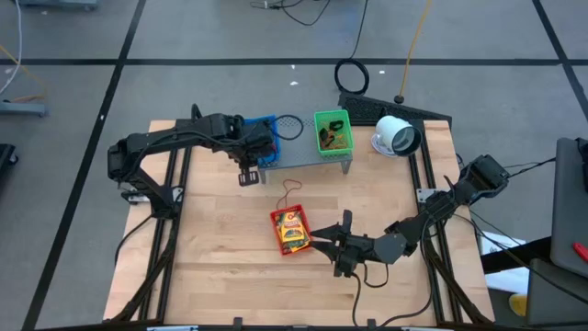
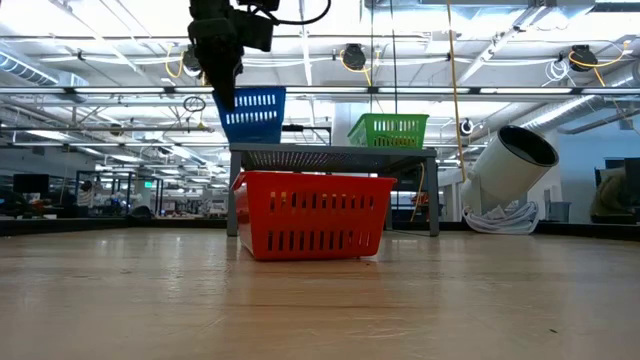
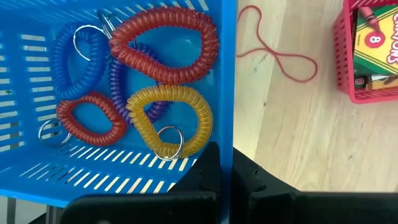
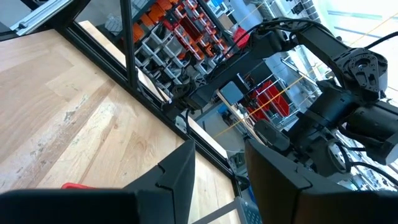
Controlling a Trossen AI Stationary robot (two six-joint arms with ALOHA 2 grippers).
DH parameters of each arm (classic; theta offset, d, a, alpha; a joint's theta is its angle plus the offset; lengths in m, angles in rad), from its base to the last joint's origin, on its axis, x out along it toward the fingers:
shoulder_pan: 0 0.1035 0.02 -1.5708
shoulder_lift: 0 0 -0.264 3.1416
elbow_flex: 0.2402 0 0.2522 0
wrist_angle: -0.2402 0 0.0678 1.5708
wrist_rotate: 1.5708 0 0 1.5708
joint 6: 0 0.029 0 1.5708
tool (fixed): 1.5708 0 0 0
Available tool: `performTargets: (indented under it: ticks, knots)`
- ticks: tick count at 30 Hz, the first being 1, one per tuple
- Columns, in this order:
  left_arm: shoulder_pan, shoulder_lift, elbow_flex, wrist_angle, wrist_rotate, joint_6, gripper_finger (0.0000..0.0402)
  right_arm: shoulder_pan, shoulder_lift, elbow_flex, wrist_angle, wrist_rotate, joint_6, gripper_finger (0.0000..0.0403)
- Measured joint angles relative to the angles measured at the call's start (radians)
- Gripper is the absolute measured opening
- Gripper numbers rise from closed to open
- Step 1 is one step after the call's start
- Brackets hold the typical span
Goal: Pick & Place Office Desk Supplies
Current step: Put the blue bin on the shelf
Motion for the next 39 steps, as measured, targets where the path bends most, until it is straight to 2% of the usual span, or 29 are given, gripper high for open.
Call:
performTargets:
  ticks: [19, 39]
  knots:
    - [0.0, 0.0, 0.0, 0.064, 0.05, 0.004, 0.0001, 0.0, 0.0, 0.0, 0.0, -0.001, 0.003, 0.013]
    - [0.002, 0.06, 0.0, 0.053, 0.023, 0.008, 0.0001, 0.0, 0.0, 0.0, 0.0, -0.001, 0.003, 0.013]
